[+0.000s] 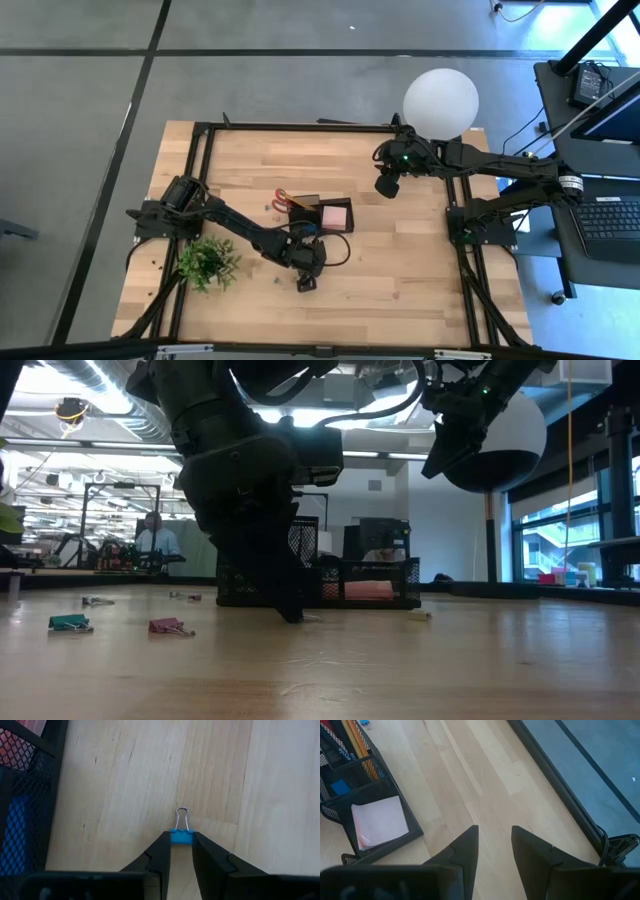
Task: Pick and place office supplies into organizer
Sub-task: Put the blue binder clip into the black desk organizer
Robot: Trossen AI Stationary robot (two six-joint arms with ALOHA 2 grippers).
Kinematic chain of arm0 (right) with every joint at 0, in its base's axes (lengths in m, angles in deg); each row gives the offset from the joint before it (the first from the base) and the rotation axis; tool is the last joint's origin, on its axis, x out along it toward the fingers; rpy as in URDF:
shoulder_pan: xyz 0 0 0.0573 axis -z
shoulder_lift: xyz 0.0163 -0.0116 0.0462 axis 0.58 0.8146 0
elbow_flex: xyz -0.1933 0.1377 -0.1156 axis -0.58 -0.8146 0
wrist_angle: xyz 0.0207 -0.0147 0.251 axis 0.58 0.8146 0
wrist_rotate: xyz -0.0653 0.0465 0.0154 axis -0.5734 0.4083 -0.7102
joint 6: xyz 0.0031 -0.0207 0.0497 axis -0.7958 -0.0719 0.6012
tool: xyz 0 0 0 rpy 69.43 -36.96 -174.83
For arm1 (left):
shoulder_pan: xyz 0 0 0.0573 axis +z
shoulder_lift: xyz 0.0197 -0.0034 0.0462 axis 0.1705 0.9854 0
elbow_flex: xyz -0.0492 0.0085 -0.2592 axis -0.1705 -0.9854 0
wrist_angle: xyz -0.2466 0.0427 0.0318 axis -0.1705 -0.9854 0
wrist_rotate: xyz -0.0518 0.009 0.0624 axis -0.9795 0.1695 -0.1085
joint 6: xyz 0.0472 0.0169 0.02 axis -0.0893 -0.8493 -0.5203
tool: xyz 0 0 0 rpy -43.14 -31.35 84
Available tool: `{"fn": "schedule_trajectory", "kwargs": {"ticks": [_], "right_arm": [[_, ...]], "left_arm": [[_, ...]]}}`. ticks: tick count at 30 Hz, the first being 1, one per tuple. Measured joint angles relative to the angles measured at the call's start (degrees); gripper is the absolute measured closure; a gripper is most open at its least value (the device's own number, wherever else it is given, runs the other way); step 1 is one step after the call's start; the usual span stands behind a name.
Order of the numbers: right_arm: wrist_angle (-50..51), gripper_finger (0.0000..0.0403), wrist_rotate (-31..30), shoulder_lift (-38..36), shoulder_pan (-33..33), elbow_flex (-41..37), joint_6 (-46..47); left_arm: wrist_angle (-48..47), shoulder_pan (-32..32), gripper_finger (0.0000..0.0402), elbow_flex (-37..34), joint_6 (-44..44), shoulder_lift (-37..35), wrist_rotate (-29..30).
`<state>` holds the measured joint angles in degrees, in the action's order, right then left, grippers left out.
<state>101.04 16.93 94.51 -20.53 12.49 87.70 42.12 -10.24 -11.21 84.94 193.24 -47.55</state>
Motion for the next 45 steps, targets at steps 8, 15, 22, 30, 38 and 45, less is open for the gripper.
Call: {"fn": "schedule_trajectory", "kwargs": {"ticks": [8,15,22,30,38,45], "right_arm": [[0.0,0.0281,0.0,0.0,0.0,0.0,-0.1],[-0.3,0.0281,0.0,0.0,0.0,0.0,-0.2],[-1.8,0.0281,0.0,0.0,0.0,0.0,-0.3],[-1.9,0.0281,0.0,0.0,0.0,0.0,-0.3],[-1.9,0.0281,0.0,0.0,0.0,0.0,-0.4],[-1.9,0.0281,0.0,0.0,0.0,0.0,-0.4]], "left_arm": [[-0.3,0.1,0.0335,-0.2,3.0,-1.6,-0.6],[-2.7,1.0,0.0336,-0.2,3.1,-6.3,1.0],[-5.0,3.0,0.0336,-0.2,1.7,-9.3,4.6],[-7.7,6.4,0.0336,-0.1,1.4,-10.0,5.0],[-9.6,8.7,0.0336,0.0,0.4,-10.1,5.7],[-9.4,9.0,0.0336,1.5,-0.1,-10.1,4.6]]}}
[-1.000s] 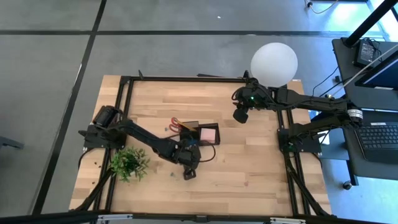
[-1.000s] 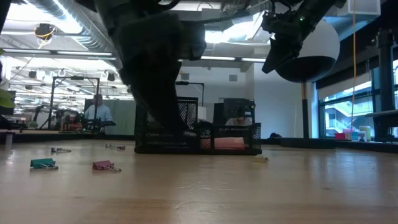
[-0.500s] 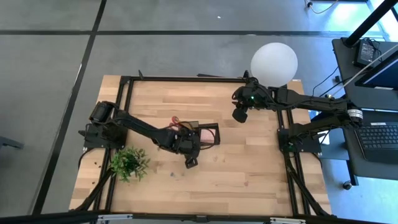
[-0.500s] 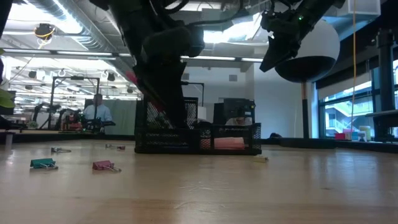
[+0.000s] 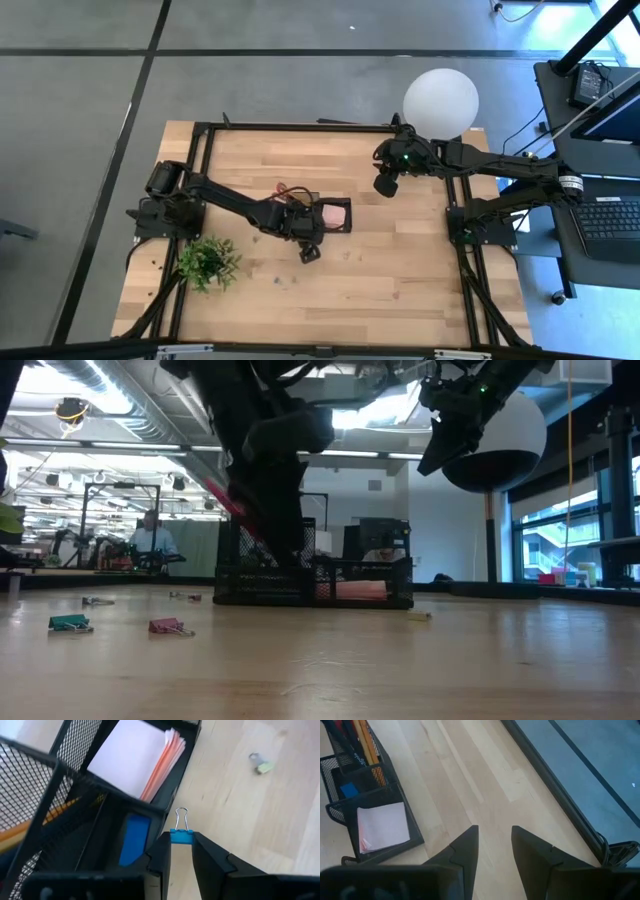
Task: Pick and place office supplies into organizer
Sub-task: Put the blue binder clip into the black desk organizer
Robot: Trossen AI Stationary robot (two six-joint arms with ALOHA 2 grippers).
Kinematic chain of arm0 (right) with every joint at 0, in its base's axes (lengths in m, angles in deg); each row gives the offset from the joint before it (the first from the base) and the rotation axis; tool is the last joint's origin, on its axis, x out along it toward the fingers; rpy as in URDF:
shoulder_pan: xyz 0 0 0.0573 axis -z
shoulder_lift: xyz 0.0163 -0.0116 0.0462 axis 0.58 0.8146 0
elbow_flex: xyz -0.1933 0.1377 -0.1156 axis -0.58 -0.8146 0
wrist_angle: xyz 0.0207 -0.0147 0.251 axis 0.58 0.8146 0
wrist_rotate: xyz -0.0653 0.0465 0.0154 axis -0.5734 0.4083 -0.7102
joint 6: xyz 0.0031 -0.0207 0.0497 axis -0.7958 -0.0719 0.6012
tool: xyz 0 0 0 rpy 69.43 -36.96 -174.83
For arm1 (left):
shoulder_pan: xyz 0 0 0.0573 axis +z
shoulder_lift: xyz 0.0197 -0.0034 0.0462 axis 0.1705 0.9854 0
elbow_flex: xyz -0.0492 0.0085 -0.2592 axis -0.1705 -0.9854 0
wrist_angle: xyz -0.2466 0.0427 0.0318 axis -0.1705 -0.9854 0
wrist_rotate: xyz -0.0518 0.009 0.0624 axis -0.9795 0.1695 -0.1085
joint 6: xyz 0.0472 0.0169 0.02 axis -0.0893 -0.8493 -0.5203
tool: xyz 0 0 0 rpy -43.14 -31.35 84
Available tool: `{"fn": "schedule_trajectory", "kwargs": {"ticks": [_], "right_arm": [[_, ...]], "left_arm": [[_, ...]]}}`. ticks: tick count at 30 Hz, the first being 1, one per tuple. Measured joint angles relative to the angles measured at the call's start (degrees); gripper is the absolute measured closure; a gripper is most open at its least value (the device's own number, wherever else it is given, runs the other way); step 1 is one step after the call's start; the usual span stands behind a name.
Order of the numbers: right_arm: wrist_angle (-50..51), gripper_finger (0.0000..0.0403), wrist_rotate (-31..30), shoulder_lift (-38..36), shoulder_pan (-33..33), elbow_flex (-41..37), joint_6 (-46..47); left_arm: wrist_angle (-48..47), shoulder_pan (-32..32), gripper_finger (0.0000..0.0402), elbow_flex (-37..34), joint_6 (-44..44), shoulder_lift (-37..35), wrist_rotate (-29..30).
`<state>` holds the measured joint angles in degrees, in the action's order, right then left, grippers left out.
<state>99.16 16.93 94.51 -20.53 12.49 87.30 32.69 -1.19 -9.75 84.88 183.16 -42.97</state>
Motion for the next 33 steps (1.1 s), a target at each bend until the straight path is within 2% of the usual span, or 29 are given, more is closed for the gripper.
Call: {"fn": "schedule_trajectory", "kwargs": {"ticks": [5,9,17,23,33], "right_arm": [[0.0,0.0281,0.0,0.0,0.0,0.0,0.0],[0.0,0.0281,0.0,0.0,0.0,0.0,0.0],[-0.4,0.0281,0.0,0.0,0.0,0.0,-0.2],[-0.4,0.0281,0.0,0.0,0.0,0.0,-0.1],[-0.4,0.0281,0.0,0.0,0.0,0.0,-0.1]], "left_arm": [[-0.6,-0.6,0.0336,1.5,-0.1,0.0,0.0],[-5.1,-0.6,0.0336,3.1,-1.0,0.0,0.0],[-11.7,-0.1,0.0336,4.0,-1.5,-0.1,4.3],[-12.2,0.9,0.0336,4.0,-3.0,-0.1,6.4],[-12.2,1.7,0.0333,4.0,-4.5,-0.1,6.1]]}}
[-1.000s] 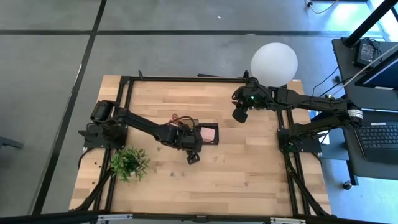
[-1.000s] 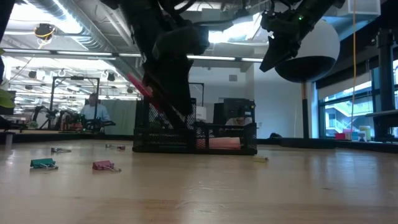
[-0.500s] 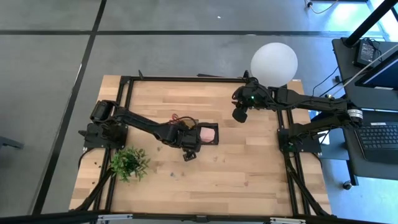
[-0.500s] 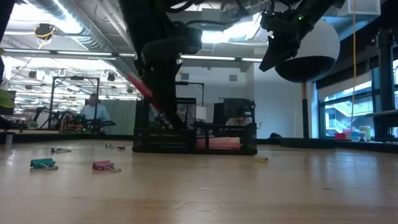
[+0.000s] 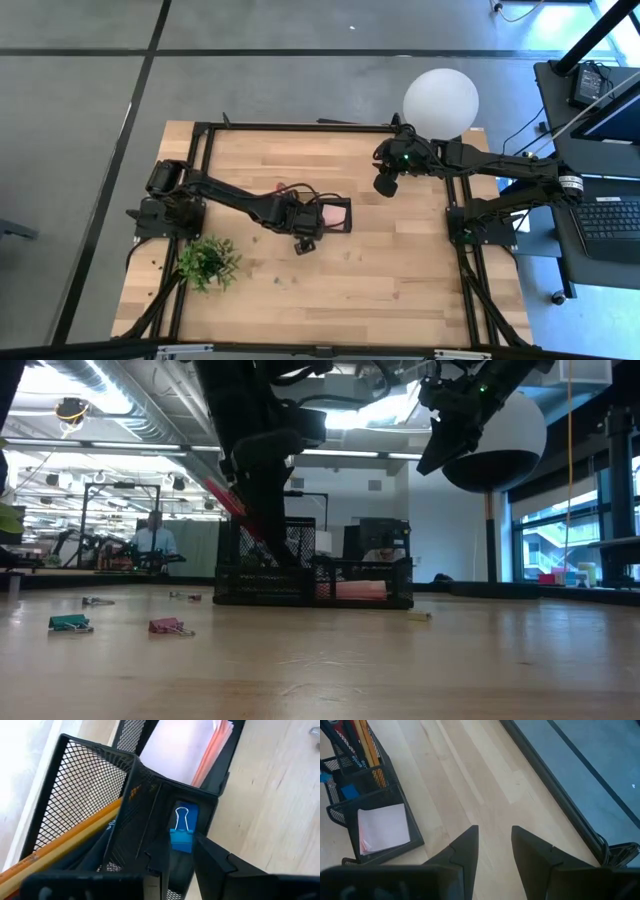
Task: Pick and place office supplies into organizer
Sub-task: Put the blue binder clip into the black desk organizer, then put the pink binder clip into the black desk organizer
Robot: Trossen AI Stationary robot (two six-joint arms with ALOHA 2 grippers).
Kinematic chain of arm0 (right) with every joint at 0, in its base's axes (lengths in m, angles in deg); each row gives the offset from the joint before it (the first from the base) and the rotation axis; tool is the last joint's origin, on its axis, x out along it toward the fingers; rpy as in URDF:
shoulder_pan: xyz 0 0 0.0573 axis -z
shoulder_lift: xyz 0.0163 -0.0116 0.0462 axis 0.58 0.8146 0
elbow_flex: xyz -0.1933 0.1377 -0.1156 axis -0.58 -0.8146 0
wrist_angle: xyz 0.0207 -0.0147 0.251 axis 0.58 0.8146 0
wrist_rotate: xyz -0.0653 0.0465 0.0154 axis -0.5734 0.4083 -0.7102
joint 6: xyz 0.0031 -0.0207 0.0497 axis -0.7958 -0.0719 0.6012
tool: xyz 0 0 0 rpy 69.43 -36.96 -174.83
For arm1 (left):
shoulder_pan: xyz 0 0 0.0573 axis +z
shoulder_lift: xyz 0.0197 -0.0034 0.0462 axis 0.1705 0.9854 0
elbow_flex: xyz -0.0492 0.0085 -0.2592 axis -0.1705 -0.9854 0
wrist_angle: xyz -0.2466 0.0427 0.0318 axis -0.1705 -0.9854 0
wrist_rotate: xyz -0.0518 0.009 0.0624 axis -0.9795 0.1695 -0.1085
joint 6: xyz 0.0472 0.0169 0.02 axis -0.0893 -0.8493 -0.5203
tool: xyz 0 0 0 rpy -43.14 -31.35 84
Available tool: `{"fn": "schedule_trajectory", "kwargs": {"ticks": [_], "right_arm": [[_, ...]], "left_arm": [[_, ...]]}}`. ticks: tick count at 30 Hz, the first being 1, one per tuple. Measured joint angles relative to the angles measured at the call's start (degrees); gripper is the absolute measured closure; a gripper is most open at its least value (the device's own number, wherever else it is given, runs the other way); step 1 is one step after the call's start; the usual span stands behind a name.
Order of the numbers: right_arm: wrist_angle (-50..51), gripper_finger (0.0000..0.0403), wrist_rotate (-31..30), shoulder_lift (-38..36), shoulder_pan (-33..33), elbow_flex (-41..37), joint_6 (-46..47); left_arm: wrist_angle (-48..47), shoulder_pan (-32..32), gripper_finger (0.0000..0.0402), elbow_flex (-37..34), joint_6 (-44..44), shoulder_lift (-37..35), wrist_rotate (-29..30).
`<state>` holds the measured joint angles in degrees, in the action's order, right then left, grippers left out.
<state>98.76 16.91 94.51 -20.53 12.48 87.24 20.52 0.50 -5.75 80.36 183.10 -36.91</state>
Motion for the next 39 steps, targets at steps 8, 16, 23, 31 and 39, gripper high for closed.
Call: {"fn": "schedule_trajectory", "kwargs": {"ticks": [8,16,23,31,39], "right_arm": [[-0.3,0.0281,0.0,0.0,0.0,0.0,-0.1],[-0.3,0.0281,0.0,0.0,0.0,0.0,-0.1],[-0.3,0.0281,0.0,0.0,0.0,0.0,-0.1],[-0.3,0.0281,0.0,0.0,0.0,0.0,-0.1],[-0.3,0.0281,0.0,0.0,0.0,0.0,-0.3]], "left_arm": [[0.0,0.5,0.0322,0.0,0.0,0.0,0.7],[0.2,0.5,0.0311,0.0,0.2,0.0,0.7],[0.0,0.5,0.0309,0.1,0.0,-0.1,-0.3],[0.1,-0.5,0.0302,3.2,-1.3,-0.5,-4.8],[0.0,-3.8,0.0264,3.4,-1.2,-0.5,-11.9]]}}
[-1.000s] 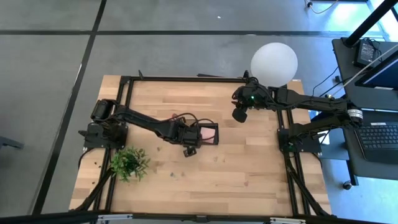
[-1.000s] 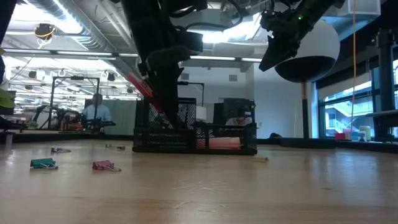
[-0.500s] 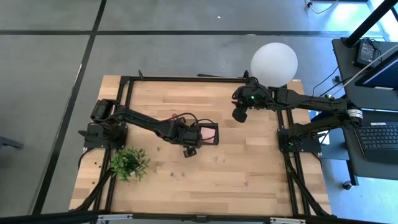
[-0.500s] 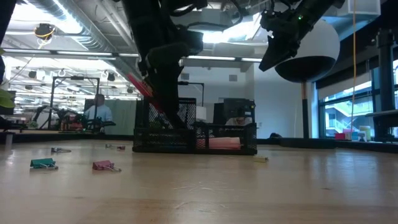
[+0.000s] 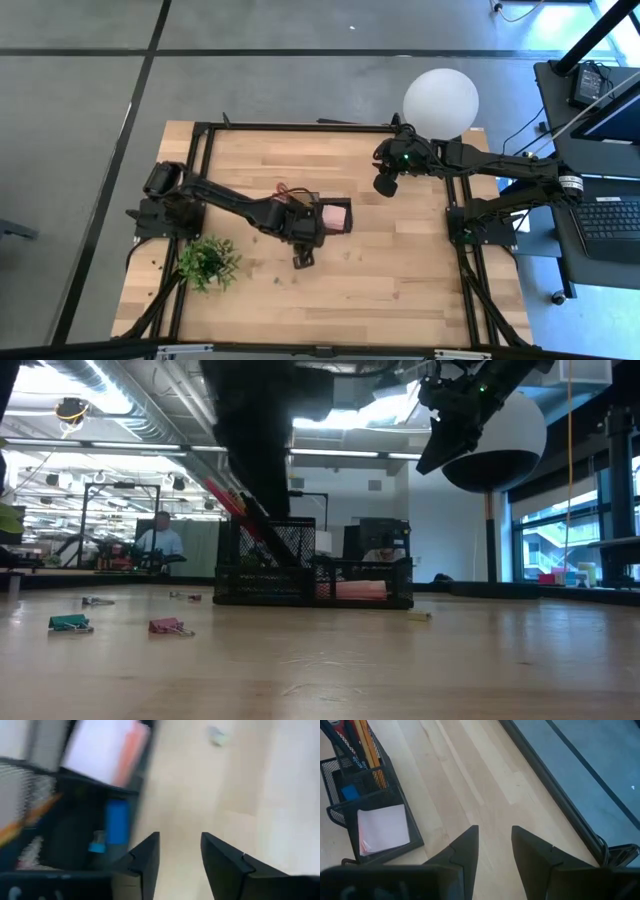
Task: Pick and place office supplies into organizer
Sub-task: Put the pink binder clip into the black desk organizer
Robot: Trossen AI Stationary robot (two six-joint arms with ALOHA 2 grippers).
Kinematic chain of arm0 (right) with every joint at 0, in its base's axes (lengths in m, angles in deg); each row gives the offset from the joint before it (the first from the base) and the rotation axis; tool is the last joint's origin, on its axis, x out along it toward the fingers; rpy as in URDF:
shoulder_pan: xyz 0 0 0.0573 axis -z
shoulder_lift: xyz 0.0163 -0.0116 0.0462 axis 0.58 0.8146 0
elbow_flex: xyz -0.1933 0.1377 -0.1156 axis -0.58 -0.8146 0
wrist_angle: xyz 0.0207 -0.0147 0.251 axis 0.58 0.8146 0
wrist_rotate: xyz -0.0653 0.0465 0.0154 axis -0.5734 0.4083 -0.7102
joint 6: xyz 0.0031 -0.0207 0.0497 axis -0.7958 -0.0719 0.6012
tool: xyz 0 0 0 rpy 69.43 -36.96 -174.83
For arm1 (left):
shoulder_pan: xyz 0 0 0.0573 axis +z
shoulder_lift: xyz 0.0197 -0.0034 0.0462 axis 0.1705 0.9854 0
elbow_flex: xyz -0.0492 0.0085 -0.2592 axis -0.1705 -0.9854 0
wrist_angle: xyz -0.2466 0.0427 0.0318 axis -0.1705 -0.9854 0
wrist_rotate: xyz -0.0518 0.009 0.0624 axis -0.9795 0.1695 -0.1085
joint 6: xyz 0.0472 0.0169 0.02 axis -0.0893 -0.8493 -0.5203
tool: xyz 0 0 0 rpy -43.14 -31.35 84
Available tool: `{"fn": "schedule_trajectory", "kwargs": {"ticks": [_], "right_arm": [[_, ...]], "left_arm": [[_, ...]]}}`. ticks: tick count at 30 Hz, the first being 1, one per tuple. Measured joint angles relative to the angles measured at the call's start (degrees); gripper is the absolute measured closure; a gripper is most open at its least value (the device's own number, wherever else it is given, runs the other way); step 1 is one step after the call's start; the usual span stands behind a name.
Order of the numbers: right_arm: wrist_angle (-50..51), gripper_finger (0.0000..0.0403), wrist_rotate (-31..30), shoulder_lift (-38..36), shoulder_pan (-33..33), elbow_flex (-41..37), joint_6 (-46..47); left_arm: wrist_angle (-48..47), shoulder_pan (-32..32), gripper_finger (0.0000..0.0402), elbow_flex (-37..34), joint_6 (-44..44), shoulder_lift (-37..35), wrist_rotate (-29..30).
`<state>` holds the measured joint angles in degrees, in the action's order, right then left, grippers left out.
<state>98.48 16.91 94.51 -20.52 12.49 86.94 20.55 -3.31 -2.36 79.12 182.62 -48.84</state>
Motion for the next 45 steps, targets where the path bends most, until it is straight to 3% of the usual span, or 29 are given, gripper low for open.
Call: {"fn": "schedule_trajectory", "kwargs": {"ticks": [11,32,45], "right_arm": [[-0.1,0.0281,0.0,0.0,0.0,0.0,-1.1],[-1.8,0.0281,0.0,0.0,0.0,0.0,-1.1],[-2.6,0.0281,0.0,0.0,0.0,0.0,-1.1]], "left_arm": [[0.4,-10.9,0.0246,0.0,-22.0,0.0,-1.7],[2.9,-12.6,0.0247,-0.7,-19.6,7.0,-8.0],[5.6,-12.2,0.0247,-3.6,-17.2,7.2,-7.9]]}}
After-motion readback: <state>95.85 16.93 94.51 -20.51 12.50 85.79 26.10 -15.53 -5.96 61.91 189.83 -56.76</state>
